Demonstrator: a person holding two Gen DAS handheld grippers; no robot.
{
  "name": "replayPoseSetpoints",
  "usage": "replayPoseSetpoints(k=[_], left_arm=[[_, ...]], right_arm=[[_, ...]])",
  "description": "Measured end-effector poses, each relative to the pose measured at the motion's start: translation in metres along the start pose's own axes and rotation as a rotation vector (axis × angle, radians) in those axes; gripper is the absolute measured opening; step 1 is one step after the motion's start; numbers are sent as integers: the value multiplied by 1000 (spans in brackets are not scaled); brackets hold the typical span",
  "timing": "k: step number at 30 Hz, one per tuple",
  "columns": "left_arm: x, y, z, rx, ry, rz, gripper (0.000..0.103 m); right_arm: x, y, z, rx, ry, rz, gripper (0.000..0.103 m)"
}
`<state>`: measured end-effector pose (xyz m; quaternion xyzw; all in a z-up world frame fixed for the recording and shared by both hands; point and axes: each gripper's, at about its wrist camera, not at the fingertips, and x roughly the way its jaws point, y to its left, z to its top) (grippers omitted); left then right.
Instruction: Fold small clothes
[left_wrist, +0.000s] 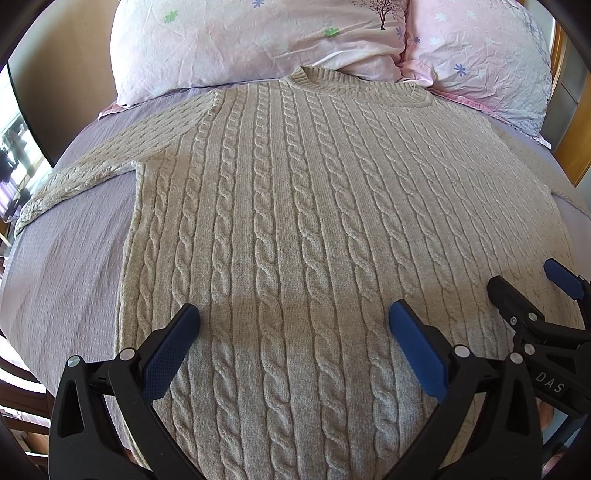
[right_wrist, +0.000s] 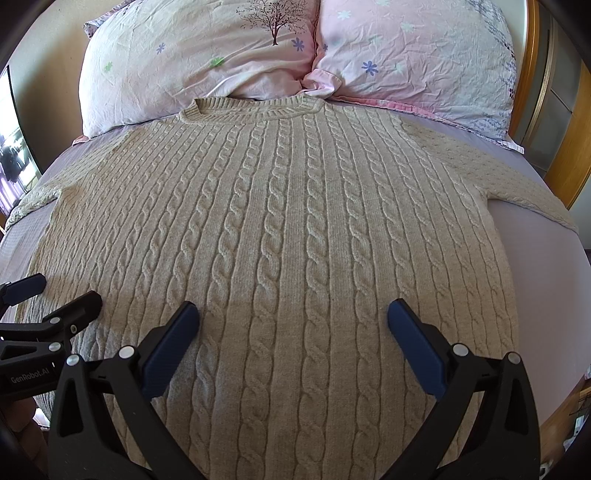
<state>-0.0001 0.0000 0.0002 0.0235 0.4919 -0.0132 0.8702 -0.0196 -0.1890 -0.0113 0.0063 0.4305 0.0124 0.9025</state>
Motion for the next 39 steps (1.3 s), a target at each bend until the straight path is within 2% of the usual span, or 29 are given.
replayPoseSetpoints(k=[39], left_arm=[[-4,2,-3,-2,-9,0,102]], right_arm=[[2,2,0,-18,10,4,101]])
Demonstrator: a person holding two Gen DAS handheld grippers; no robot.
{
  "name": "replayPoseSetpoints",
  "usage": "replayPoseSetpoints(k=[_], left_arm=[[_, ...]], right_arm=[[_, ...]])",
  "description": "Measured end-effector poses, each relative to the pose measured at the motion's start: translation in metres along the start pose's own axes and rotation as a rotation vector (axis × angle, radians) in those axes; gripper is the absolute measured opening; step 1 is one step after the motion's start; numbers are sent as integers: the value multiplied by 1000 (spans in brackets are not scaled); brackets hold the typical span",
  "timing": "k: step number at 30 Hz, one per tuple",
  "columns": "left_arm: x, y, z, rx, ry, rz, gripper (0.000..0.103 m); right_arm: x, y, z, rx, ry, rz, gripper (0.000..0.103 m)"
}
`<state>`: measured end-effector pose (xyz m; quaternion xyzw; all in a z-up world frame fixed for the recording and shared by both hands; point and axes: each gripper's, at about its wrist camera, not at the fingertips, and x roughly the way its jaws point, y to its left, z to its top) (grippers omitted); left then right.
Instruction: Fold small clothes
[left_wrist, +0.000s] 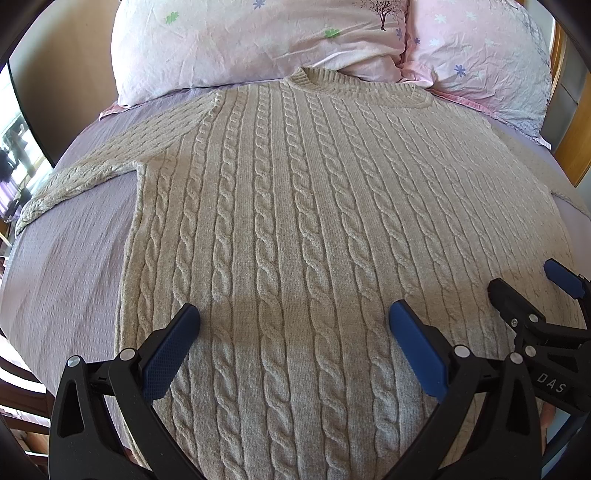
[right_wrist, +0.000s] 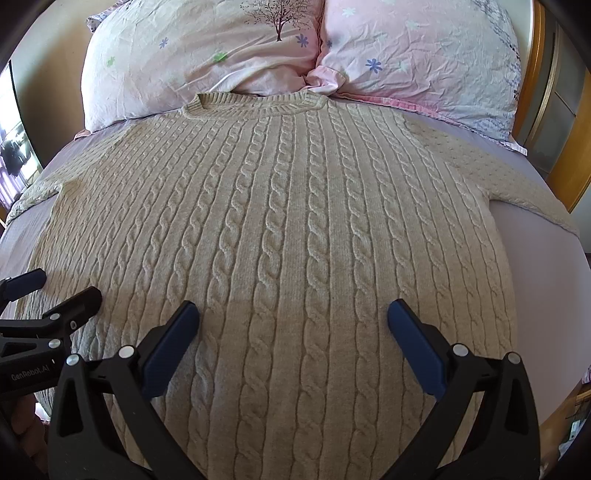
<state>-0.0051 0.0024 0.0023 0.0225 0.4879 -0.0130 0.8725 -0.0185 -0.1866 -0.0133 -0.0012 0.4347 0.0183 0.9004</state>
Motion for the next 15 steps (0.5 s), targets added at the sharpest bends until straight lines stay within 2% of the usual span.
replayPoseSetpoints(k=[6,8,9,11,12,15], left_arm=[[3,0,1,6,1,-1,102],[3,0,0,10,-5,-2,102],[3,0,0,15,-8,-2,102],[2,-2,0,34,-19,-4,102],[2,-1,0,44,-23,-9,102],[2,5,4,43,-28,-64,102]], right_arm=[[-3,-1,-4,-26,-29,17,101],[-6,-4,-3,-66,-27,60,101],[-8,-12,2,-58,-19,108,101],[-26,-50,14,59,-94,199,101],[-36,-79,20,136,-149,194,101],[-55,-183,36,404,-264,53,101]])
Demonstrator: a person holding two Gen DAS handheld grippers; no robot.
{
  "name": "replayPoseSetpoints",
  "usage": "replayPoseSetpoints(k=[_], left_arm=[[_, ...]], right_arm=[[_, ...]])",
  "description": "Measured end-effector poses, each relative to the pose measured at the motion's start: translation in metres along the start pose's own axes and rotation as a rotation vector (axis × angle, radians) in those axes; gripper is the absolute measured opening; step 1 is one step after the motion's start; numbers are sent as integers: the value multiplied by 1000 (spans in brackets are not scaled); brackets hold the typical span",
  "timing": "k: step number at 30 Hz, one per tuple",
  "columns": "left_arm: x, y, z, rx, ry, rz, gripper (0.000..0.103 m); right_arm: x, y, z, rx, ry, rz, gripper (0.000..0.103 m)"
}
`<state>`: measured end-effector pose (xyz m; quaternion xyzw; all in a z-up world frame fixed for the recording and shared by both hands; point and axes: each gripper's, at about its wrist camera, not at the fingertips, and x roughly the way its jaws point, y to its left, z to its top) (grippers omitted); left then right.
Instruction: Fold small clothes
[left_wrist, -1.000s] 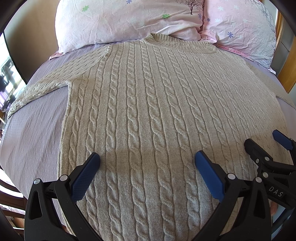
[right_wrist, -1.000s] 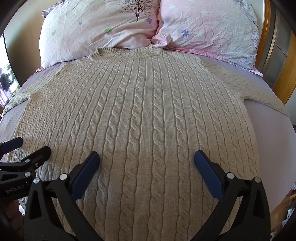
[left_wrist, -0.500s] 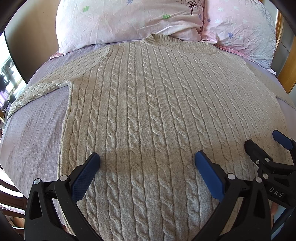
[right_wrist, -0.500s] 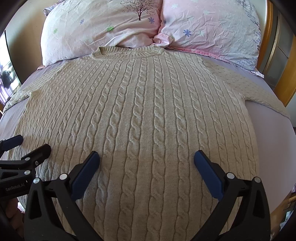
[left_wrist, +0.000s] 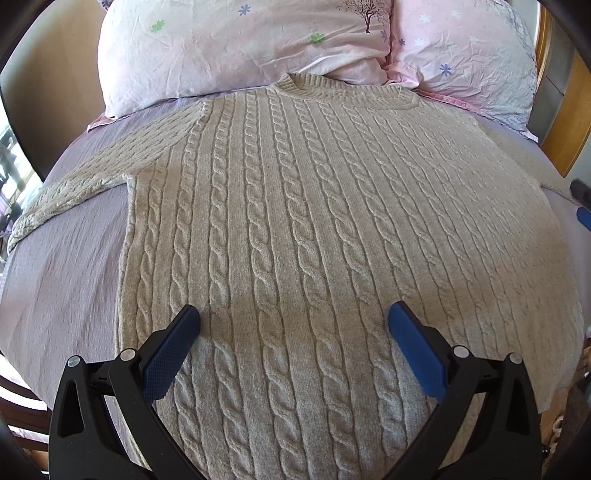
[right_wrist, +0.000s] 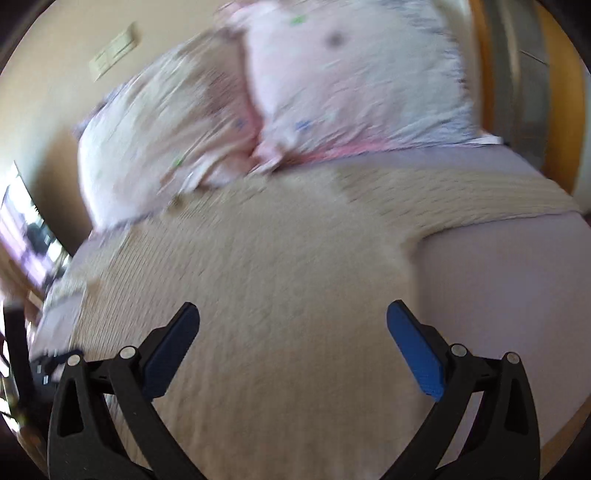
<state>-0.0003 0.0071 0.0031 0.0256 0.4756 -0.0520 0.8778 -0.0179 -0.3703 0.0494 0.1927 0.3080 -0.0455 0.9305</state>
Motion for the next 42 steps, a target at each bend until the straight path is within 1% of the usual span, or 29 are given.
replayPoseSetpoints(k=[2,4,6,8,10,11,12,14,15,17,18,19,20,21,23,26,27,28,30,32,33,35,36,37,38,39,40,41,42], left_arm=[[-3,10,4,-26,-45,-66,102],[-9,22,8,-66,-122,-118,102],[-14,37,14,-118,-205,-167,102],[-18,54,19,-173,-272,-208,102],[-23,71,25,-221,-329,-225,102],[-25,77,28,-238,-346,-209,102],[-27,85,31,-250,-358,-184,102],[-29,102,35,-272,-374,-133,102],[-31,111,37,-284,-379,-114,102],[-34,130,39,-308,-389,-78,102],[-35,140,39,-321,-392,-56,102],[-37,153,39,-340,-395,-29,102],[-38,165,38,-359,-398,-4,102],[-40,178,36,-380,-404,19,102],[-47,204,30,-427,-425,60,102],[-54,243,19,-514,-460,126,102],[-54,256,16,-555,-456,149,102],[-54,270,13,-603,-456,147,102],[-52,293,6,-692,-454,120,102],[-47,311,3,-772,-436,106,102],[-45,320,2,-806,-431,98,102],[-39,332,4,-847,-418,85,100],[-36,339,5,-862,-412,75,95],[-33,344,6,-883,-402,67,91],[-29,351,6,-909,-392,58,89],[-25,360,4,-945,-380,44,87],[-21,369,1,-990,-374,16,85],[-18,378,-3,-1035,-369,-2,84],[-14,385,-7,-1079,-366,-15,81]], right_arm=[[0,-72,32,204,-55,-83,95],[8,-143,56,410,-59,-132,70],[20,-201,71,571,-45,-180,57],[31,-244,79,688,-28,-201,52],[42,-274,82,766,-15,-228,49],[48,-286,83,794,-10,-234,48],[51,-294,84,809,-31,-225,43],[59,-304,87,833,-36,-220,36],[64,-307,88,839,-34,-213,30],[75,-316,88,855,-33,-205,13],[77,-318,88,864,-46,-187,8],[80,-317,94,864,-45,-192,7],[77,-307,100,830,-66,-207,7],[71,-287,110,752,-107,-209,7],[59,-229,131,549,-173,-180,7],[48,-117,146,295,-205,0,7],[47,-75,146,204,-201,62,7],[49,-31,143,111,-187,126,7],[60,50,128,-47,-126,254,7],[79,120,101,-167,-30,374,7],[94,153,83,-225,51,428,7],[124,204,42,-307,255,527,13],[134,220,25,-330,349,562,19],[140,229,13,-339,411,578,30],[137,228,7,-333,422,586,35],[131,224,6,-319,397,586,43],[123,216,11,-306,354,568,56],[114,205,17,-283,310,545,63],[108,193,21,-254,277,532,75]])
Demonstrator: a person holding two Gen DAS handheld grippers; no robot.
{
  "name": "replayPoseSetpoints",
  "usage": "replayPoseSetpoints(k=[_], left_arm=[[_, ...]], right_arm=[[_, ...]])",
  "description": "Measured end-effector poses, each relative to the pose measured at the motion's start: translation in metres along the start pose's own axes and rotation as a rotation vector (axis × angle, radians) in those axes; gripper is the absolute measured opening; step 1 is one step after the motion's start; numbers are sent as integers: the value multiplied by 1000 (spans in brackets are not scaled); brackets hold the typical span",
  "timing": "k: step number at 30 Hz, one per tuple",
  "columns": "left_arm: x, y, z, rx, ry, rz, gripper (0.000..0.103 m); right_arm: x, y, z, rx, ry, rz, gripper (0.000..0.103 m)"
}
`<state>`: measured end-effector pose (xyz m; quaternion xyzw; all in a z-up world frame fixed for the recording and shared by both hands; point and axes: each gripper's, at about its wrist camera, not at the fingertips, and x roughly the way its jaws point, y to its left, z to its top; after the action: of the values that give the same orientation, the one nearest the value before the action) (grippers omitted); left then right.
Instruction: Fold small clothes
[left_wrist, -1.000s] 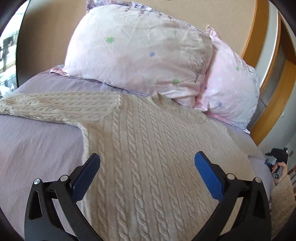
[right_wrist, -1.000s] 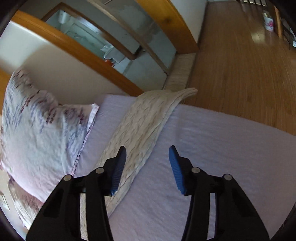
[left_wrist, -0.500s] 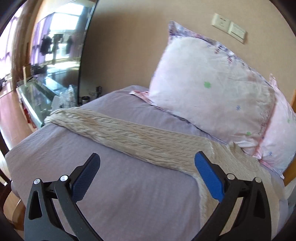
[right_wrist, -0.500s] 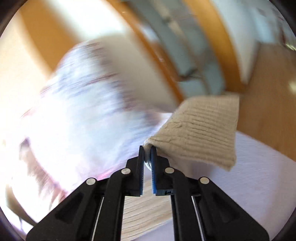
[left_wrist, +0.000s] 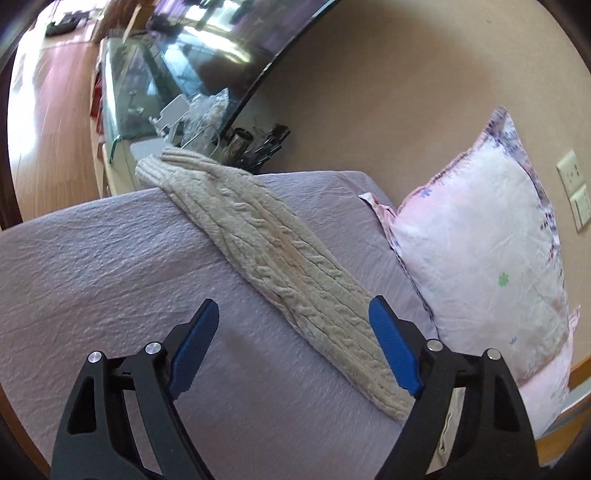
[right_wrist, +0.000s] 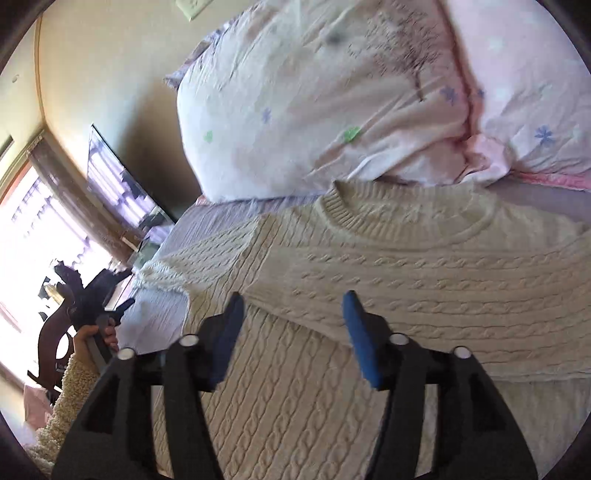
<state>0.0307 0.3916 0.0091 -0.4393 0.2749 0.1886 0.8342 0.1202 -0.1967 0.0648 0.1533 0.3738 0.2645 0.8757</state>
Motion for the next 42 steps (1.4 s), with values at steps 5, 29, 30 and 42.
replayPoseSetpoints(k=[5,29,30,42], left_arm=[[9,19,22,-120,-34,-17,72],[4,-300,-308,1034,589,-590,32],[-1,-291,-299,1003,571,-594,47],[-38,-142,-193,751,393,-269,74]], right_arm=[[-40,-42,3,110,-84,-35,77],[-46,-134,-17,343,-26,-84,68],[-44,-140,-19,360,-13,-85,62],[-5,-141,1,323,-18,-172,8]])
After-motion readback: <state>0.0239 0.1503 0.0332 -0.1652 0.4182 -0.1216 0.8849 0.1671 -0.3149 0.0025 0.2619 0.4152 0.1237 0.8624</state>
